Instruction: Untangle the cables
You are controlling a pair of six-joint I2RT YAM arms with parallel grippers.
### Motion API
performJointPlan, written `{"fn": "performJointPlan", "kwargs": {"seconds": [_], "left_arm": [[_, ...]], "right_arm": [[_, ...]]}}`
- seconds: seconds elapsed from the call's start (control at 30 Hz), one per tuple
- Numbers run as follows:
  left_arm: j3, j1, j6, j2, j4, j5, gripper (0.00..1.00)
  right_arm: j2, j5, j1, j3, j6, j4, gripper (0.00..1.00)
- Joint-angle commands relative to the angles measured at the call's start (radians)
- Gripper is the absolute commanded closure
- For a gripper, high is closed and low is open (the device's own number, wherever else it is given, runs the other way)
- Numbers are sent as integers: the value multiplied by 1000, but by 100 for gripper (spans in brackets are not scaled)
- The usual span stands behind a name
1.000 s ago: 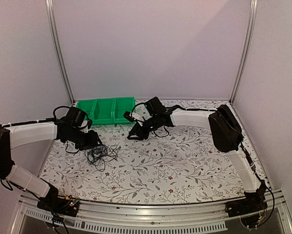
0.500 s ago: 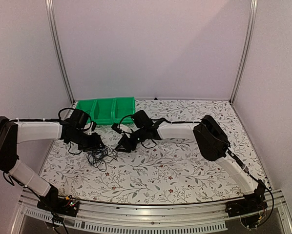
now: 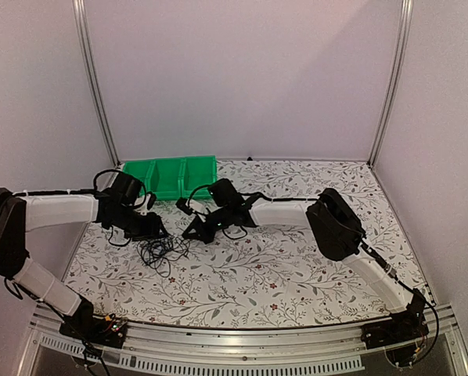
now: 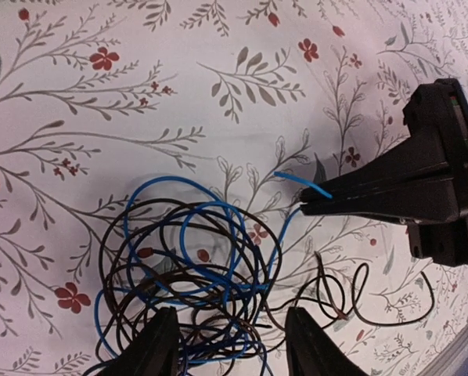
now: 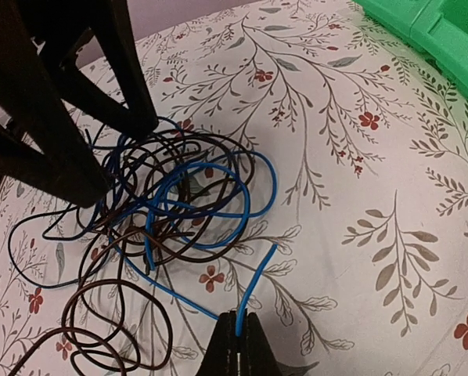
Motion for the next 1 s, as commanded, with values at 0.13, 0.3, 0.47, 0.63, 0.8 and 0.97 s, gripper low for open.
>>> {"fn": "performJointPlan", "kwargs": {"seconds": [0.13,0.3,0.47,0.63,0.8,0.97], "left_arm": [[-45,-9,87,-457,159,-12,49],[-223,-16,85,-656,362,-31,46],[-251,-28,141,-590,464,-2,45],[-281,-49,217,-473,646,44,44],[-280,-69,257,-301,778,127,46],[-282,-95,218,-124,866,88,53]], "right_arm": [[-291,-23,-1,-78,-56,-33,100],[-378,-45,-1,-76,-29,-50,100],[-422,-32,-1,-66,-42,-85,100],[-437,-16,-1,-50,-44,-127,100],[-453,-7,-1,-47,-47,-142,100],[-489,2,1,-37,-48,-140,100]]}}
